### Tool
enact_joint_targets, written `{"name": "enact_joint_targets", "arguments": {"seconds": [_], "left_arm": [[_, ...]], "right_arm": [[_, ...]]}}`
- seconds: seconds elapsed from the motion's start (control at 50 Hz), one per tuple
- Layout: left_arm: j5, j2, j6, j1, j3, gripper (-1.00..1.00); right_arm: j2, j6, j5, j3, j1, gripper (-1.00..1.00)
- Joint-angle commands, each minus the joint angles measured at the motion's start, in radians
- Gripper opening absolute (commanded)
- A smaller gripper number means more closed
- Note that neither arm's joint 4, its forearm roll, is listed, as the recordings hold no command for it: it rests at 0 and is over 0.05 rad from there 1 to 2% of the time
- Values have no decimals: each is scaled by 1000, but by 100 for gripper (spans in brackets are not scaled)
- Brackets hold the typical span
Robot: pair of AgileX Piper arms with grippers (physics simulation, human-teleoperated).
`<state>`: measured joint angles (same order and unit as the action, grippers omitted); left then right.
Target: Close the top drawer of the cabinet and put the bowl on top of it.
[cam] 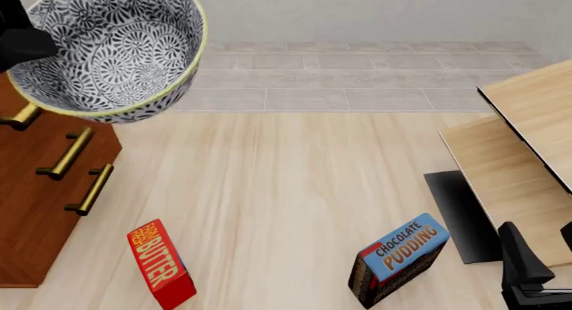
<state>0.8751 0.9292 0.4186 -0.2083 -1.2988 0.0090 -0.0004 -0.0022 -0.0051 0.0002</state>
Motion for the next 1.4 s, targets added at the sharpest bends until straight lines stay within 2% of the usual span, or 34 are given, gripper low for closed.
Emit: {"name": "enact_joint_targets", "arguments": {"seconds": [0.02,0.3,0.5,0.96,1.4], "left_arm": [[35,6,3,39,-68,-100],[90,37,7,99,-179,-100],[95,49,12,148,-204,-100],[35,90,61,257,-177,-100],[-37,132,153,369,-142,-100]], "right_arm": [[-1,0,1,1,0,100],[-2,0,0,1,0,100],[-1,0,1,1,0,100],[-1,0,1,1,0,100],[-2,0,0,1,0,100]]}}
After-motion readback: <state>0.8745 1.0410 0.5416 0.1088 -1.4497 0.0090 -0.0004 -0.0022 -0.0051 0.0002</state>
